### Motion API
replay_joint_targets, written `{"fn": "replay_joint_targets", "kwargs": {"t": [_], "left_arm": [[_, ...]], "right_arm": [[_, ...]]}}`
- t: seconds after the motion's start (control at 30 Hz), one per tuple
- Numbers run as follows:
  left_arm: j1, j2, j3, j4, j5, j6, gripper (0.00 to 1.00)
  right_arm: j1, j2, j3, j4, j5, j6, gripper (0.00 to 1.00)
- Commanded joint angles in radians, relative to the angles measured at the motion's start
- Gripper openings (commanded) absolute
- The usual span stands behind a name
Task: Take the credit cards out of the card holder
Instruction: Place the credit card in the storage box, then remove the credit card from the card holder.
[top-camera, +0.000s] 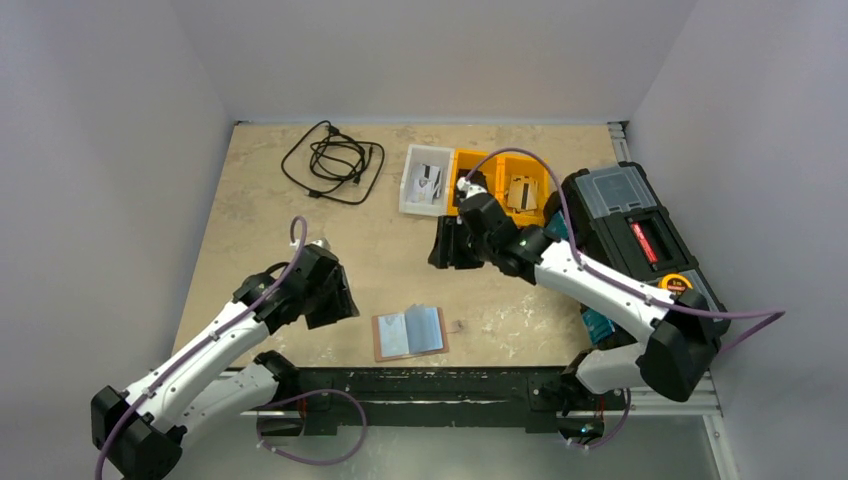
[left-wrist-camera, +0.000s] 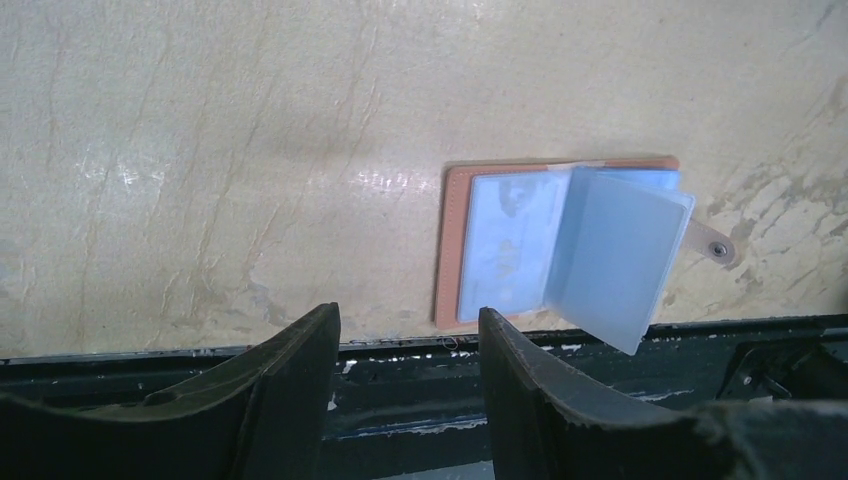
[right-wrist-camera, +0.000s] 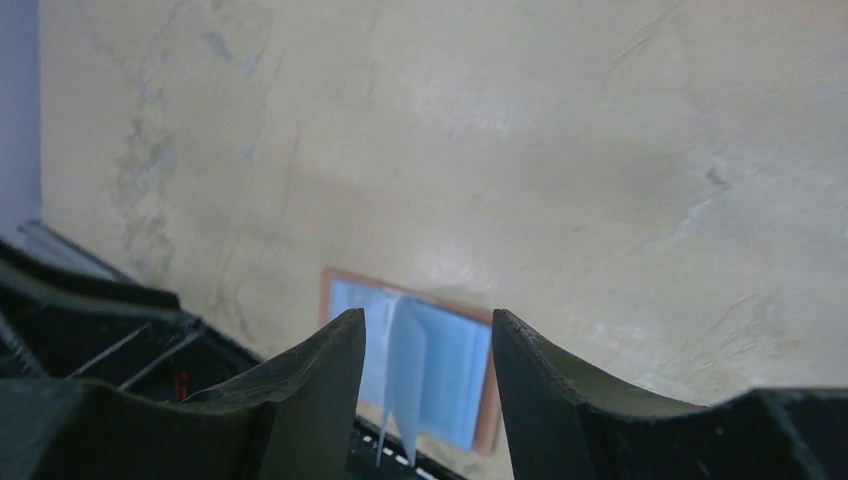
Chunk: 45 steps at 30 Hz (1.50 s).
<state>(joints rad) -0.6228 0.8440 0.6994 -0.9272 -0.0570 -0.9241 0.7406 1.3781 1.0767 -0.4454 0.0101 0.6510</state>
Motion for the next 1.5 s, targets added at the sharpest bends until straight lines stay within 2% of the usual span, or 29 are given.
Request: {"fn": "replay_joint_targets", "kwargs": {"t": [0.0, 0.23, 0.4, 0.53, 0.8, 1.23, 1.33, 1.47], "left_arm": [[0.037, 0.022, 0.025, 0.001, 0.010, -0.005, 0.53], [0.102, 0.046, 0.007, 0.032, 0.072, 0.007, 0.53], [0.141, 0.061, 0.001, 0.042, 0.116, 0.021, 0.53], [0.155, 0.062, -0.005, 0.042, 0.123, 0.029, 0.53], [0.164, 0.053, -0.013, 0.032, 0.122, 0.039, 0.53], [0.165, 0.051, -0.063, 0.099, 0.183, 0.035, 0.53], [0.164, 0.059, -0.088, 0.130, 0.216, 0.032, 0.53], [0.163, 0.063, -0.120, 0.163, 0.248, 0.029, 0.53]], "right_arm": [[0.140, -0.072, -0.034, 0.067, 0.053, 0.125, 0.49], [0.388, -0.025, -0.049, 0.090, 0.137, 0.222, 0.49], [0.475, 0.088, -0.006, 0.075, 0.188, 0.229, 0.49], [0.520, 0.238, 0.088, -0.006, 0.260, 0.208, 0.50], [0.549, 0.379, 0.152, -0.031, 0.286, 0.200, 0.50], [0.556, 0.501, 0.157, -0.055, 0.296, 0.203, 0.53], [0.556, 0.514, 0.138, -0.041, 0.275, 0.217, 0.51], [0.553, 0.506, 0.078, 0.018, 0.224, 0.235, 0.39]]}}
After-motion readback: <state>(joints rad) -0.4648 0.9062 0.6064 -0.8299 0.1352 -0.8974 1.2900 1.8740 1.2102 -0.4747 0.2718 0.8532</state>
